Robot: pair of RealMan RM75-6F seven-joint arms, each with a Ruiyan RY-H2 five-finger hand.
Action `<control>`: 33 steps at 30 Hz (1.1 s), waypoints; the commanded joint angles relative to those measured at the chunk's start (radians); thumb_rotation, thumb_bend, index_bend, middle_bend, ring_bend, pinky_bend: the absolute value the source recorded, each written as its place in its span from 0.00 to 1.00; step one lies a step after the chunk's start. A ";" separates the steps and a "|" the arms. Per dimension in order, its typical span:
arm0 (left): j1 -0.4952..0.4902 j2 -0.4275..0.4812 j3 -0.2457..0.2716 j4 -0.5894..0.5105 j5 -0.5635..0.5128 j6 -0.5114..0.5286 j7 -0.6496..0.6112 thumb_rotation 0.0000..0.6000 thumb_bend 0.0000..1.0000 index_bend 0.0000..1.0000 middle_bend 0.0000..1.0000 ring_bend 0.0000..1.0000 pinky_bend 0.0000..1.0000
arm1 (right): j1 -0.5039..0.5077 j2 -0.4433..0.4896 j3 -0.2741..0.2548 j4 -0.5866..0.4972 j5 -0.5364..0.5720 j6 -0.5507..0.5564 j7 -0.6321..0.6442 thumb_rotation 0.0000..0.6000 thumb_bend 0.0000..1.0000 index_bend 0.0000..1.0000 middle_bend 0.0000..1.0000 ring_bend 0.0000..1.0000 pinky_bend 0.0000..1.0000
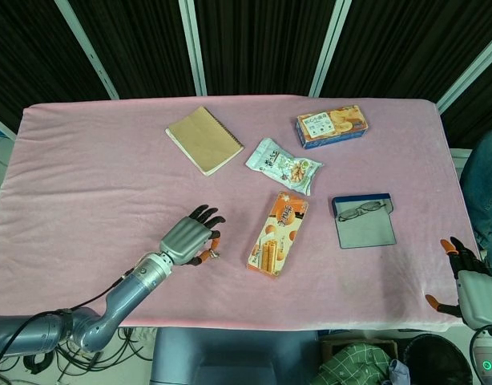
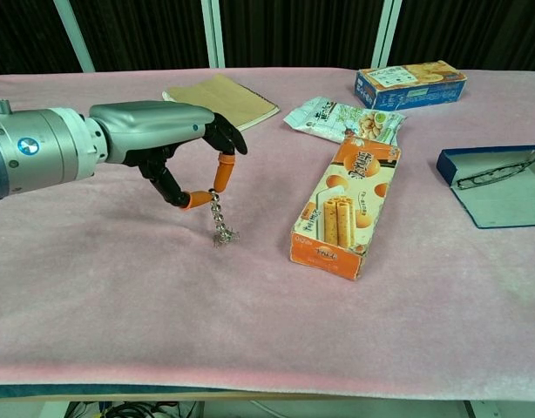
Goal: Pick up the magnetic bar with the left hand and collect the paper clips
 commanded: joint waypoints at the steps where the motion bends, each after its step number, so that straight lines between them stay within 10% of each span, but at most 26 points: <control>1: -0.003 -0.006 0.004 0.010 -0.001 0.005 0.010 1.00 0.43 0.56 0.15 0.00 0.00 | 0.000 0.000 0.000 0.000 0.001 0.000 0.000 1.00 0.08 0.00 0.00 0.07 0.18; 33: 0.007 -0.016 0.007 0.074 0.016 0.027 -0.059 1.00 0.43 0.56 0.15 0.00 0.00 | 0.000 0.000 0.000 -0.002 0.000 0.000 0.000 1.00 0.08 0.00 0.00 0.07 0.18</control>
